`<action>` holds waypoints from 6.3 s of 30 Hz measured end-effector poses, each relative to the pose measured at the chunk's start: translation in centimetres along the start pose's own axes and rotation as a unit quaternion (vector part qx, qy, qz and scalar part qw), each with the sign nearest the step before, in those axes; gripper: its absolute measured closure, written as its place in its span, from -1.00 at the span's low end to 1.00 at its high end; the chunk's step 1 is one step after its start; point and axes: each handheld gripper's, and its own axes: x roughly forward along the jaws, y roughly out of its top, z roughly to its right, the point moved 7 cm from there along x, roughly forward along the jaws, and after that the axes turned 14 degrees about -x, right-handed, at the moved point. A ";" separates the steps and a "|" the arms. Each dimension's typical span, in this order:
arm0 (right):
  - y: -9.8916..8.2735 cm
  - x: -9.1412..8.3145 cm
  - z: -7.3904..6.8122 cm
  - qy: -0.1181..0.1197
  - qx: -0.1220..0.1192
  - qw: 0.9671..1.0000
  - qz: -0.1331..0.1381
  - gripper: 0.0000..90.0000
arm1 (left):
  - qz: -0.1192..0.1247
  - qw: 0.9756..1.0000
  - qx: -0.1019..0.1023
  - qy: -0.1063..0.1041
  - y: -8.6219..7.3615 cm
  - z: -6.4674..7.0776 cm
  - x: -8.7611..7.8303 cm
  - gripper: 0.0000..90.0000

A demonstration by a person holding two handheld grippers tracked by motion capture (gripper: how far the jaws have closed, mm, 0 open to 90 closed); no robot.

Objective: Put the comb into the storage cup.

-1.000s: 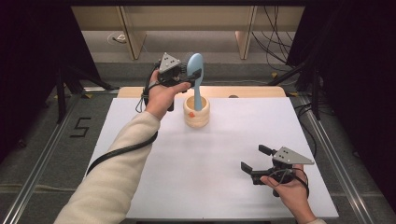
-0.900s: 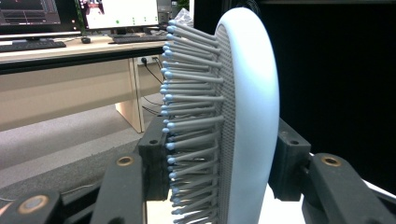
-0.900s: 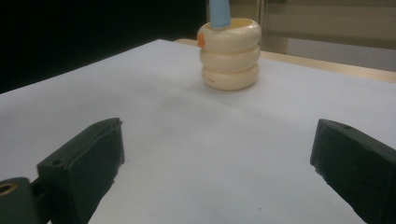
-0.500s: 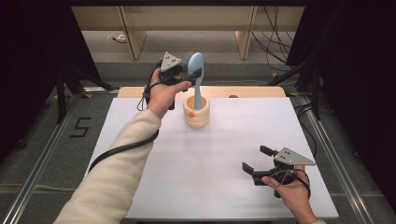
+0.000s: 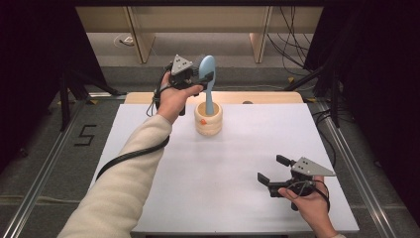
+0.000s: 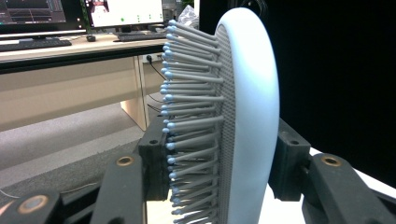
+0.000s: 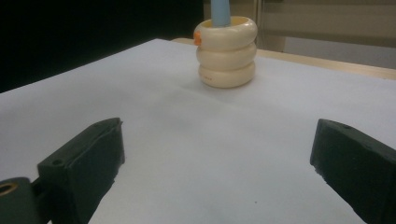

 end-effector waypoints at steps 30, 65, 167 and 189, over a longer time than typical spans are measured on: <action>0.0 0.0 -0.1 0.000 0.001 1.000 0.001 -0.91 | -0.006 1.000 -0.008 0.006 -1.4 -0.9 1.3 0.11; -0.1 0.0 -0.1 0.002 0.000 1.000 0.000 -0.91 | -0.021 0.999 -0.029 0.022 -3.9 -2.5 2.4 0.11; -0.3 0.4 -0.4 0.007 -0.002 1.000 -0.009 -0.91 | -0.049 0.973 -0.200 0.108 -9.3 -7.6 0.4 -0.23; -0.3 0.4 -0.4 0.006 -0.002 1.000 -0.010 -0.91 | -0.071 0.974 -0.191 0.098 -9.9 -6.8 0.0 -0.61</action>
